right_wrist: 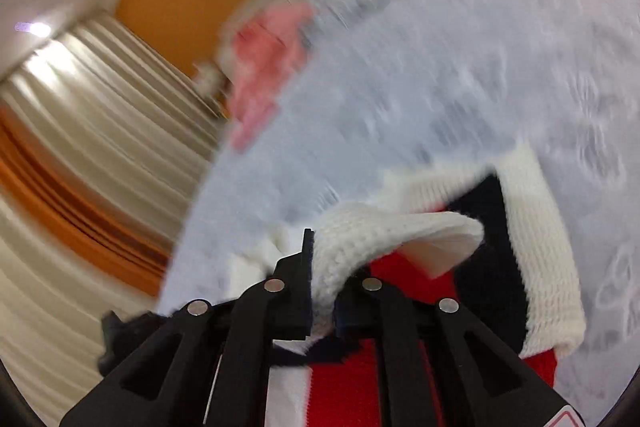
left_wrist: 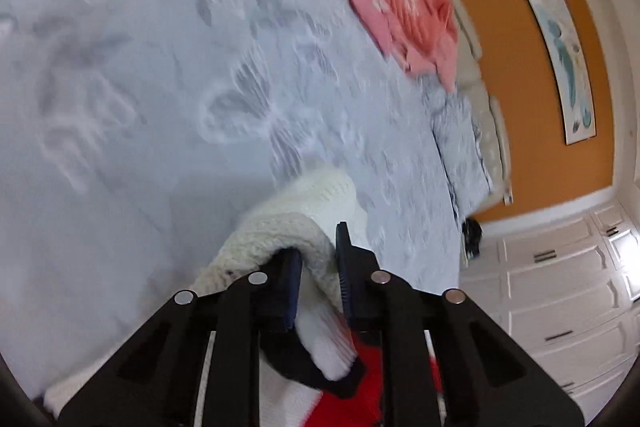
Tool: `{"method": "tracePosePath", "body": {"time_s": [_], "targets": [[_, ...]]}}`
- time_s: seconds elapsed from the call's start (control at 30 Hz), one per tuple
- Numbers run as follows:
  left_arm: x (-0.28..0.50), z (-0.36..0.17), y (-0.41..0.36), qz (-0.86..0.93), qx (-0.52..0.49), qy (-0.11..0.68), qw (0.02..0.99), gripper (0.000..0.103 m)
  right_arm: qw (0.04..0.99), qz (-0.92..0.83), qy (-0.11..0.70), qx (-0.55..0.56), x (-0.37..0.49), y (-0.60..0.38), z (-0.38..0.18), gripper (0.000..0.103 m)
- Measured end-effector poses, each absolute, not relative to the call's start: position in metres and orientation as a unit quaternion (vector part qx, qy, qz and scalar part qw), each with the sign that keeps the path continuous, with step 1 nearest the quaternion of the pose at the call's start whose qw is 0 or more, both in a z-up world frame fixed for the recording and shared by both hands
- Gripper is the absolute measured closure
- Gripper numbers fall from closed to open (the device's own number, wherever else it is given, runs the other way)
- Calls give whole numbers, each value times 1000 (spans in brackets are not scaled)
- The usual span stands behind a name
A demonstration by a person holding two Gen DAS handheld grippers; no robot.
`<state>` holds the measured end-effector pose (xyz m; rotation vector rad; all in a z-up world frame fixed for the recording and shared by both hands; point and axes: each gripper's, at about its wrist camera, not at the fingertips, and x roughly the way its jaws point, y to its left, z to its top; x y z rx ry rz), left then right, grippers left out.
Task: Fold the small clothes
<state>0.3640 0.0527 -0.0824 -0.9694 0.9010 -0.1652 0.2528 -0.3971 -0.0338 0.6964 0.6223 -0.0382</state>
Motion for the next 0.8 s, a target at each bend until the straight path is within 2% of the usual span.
{"method": "tracePosePath", "body": {"time_s": [0.1, 0.13, 0.23, 0.33, 0.37, 0.4, 0.43, 0.47, 0.53, 0.6, 0.63, 0.73, 0.8], "targets": [[361, -111, 46, -59, -402, 475, 781, 88, 851, -88, 448, 260, 266, -390, -106, 96], [358, -119, 46, -53, -397, 484, 778, 88, 847, -81, 449, 273, 260, -393, -119, 96], [347, -132, 49, -52, -392, 478, 784, 86, 846, -83, 427, 309, 252, -405, -111, 93], [345, -132, 52, -55, -382, 475, 791, 86, 848, -90, 421, 310, 255, -412, -100, 79], [345, -132, 52, -55, -382, 476, 791, 86, 850, -95, 418, 306, 257, -415, -100, 71], [345, -132, 51, -55, -382, 476, 791, 86, 848, -101, 420, 306, 258, -420, -103, 79], [347, -132, 51, -56, -379, 476, 792, 86, 847, -104, 423, 305, 259, -423, -105, 93], [348, -131, 49, -57, -372, 477, 794, 86, 851, -110, 415, 302, 256, -426, -100, 97], [348, -130, 45, -62, -361, 479, 798, 85, 862, -125, 409, 274, 249, -426, -93, 97], [346, -129, 39, -66, -342, 481, 805, 83, 852, -144, 452, 222, 245, -432, -110, 98], [343, -126, 34, -68, -322, 477, 815, 82, 854, -147, 448, 219, 242, -435, -111, 98], [340, -124, 27, -73, -292, 470, 830, 80, 867, -227, 402, 186, 225, -426, -69, 79], [339, -125, 27, -77, -291, 464, 833, 79, 889, -241, 351, 167, 223, -410, -33, 77]]}}
